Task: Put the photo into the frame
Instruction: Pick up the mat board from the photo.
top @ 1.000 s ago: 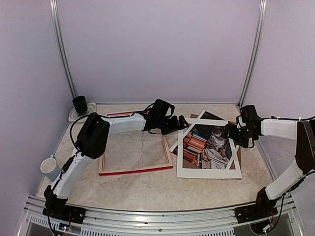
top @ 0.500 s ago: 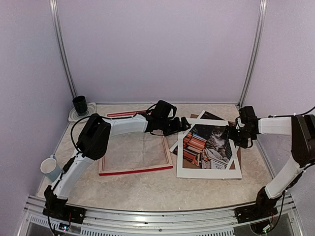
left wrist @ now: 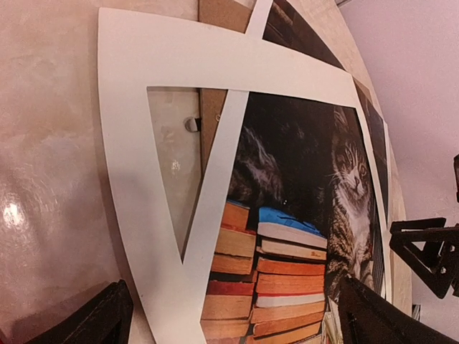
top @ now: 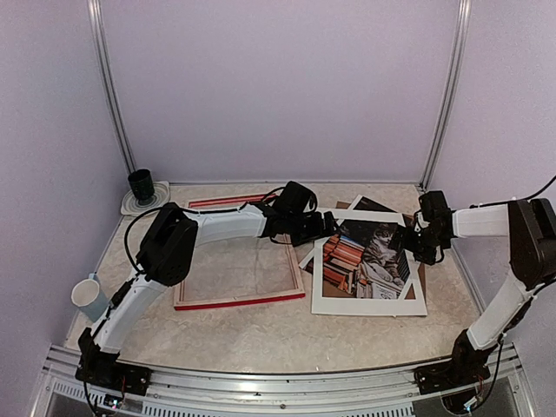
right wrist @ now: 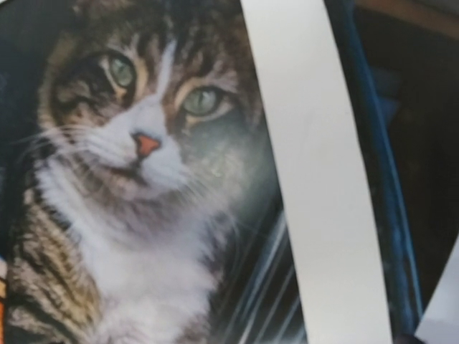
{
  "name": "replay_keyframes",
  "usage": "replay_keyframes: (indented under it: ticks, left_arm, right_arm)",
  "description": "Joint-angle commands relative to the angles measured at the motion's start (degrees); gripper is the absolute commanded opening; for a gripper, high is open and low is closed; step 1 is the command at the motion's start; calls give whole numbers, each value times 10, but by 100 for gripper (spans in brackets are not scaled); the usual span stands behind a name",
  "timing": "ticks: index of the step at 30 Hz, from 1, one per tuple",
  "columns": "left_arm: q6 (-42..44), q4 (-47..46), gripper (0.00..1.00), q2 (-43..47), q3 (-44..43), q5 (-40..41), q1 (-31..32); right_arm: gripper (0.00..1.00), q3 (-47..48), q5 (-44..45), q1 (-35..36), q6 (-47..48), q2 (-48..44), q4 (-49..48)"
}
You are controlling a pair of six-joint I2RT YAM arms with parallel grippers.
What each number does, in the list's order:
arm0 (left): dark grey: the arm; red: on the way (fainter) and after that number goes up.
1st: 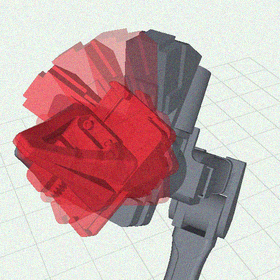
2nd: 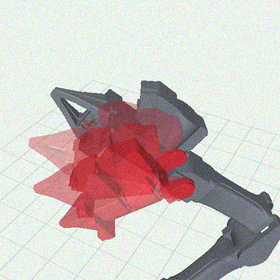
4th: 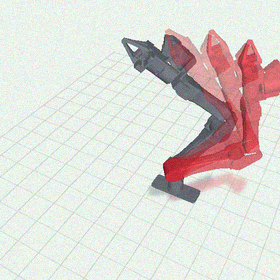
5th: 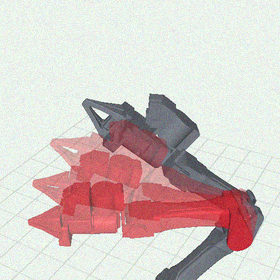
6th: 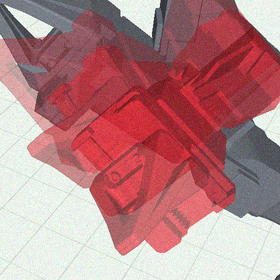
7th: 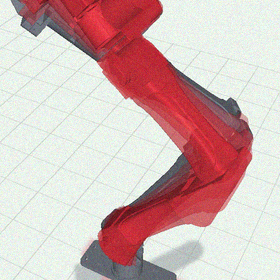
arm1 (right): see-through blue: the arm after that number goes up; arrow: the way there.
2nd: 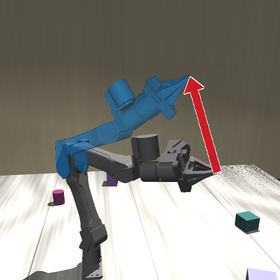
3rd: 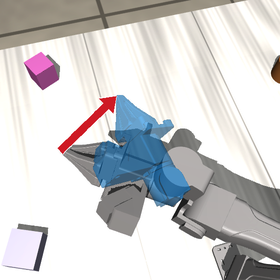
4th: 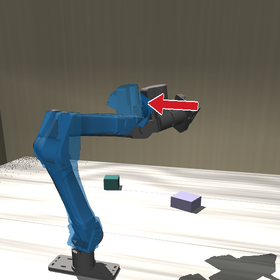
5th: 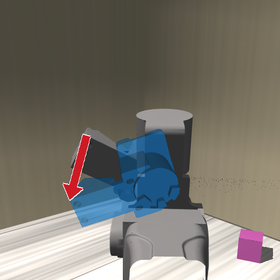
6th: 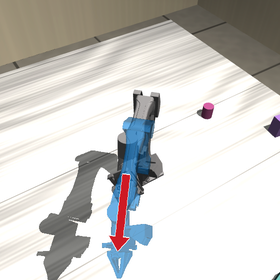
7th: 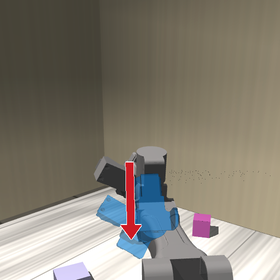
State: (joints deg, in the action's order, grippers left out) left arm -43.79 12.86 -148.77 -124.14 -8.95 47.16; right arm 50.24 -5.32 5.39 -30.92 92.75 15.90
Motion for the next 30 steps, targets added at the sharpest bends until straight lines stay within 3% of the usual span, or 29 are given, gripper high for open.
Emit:
replay_keyframes:
  ticks: [1, 10, 30]
  left_arm:
    - [-31, 59, 99, 0, 14, -15, 10]
    - [-71, 84, 99, 6, 19, 2, 10]
    - [-138, -232, 99, 110, 214, -91, -17]
  right_arm:
    - [99, 12, -4, -9, 1, 20, -17]
    - [99, 19, -31, -9, 13, 62, -38]
    - [99, 7, -61, -9, 19, 66, -51]
